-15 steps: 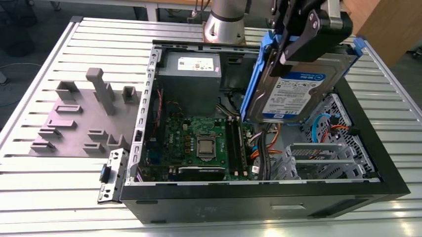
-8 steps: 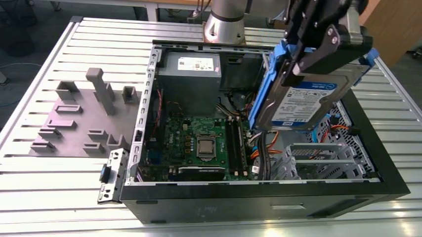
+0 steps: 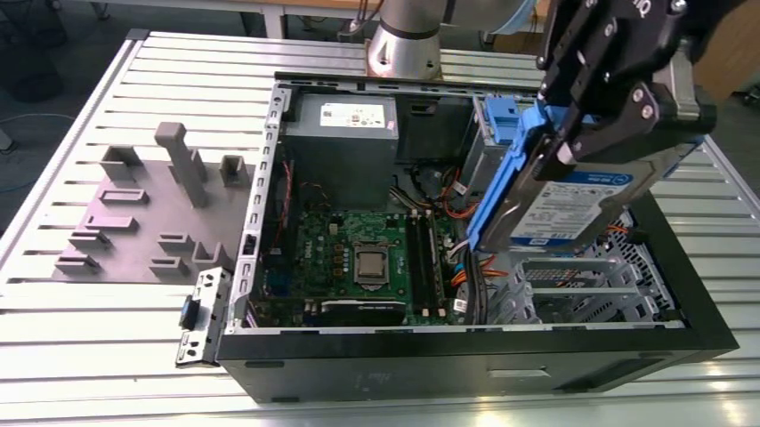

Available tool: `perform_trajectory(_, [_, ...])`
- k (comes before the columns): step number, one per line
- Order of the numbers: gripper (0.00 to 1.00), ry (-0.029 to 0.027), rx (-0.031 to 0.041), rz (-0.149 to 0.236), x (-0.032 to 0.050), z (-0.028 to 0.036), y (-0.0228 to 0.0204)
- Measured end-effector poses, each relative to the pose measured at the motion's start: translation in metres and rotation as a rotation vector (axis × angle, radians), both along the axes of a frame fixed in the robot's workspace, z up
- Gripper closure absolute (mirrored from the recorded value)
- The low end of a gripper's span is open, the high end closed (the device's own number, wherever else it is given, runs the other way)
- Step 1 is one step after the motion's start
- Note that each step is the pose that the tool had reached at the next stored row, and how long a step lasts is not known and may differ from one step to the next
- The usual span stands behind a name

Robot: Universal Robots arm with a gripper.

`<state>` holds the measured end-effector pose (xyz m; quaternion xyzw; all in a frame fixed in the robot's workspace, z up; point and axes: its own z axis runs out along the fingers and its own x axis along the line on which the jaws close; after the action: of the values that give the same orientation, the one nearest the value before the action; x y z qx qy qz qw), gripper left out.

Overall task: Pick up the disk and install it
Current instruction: 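Insert the disk into the insertion slot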

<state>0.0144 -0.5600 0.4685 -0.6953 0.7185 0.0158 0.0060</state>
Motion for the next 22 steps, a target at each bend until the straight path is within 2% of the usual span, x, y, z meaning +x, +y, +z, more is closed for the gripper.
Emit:
perform_trajectory(4, [0.64, -0.0001, 0.0001, 0.000, 0.0117, -0.0039, -0.0052])
perform_trajectory(12, [0.64, 0.0000, 0.0000, 0.000, 0.0459, -0.0096, -0.0079])
perform_trajectory(18, [0.64, 0.0000, -0.0001, 0.000, 0.0590, -0.0160, -0.0092])
perform_trajectory(22, [0.64, 0.0000, -0.0002, 0.000, 0.0609, -0.0208, -0.0124])
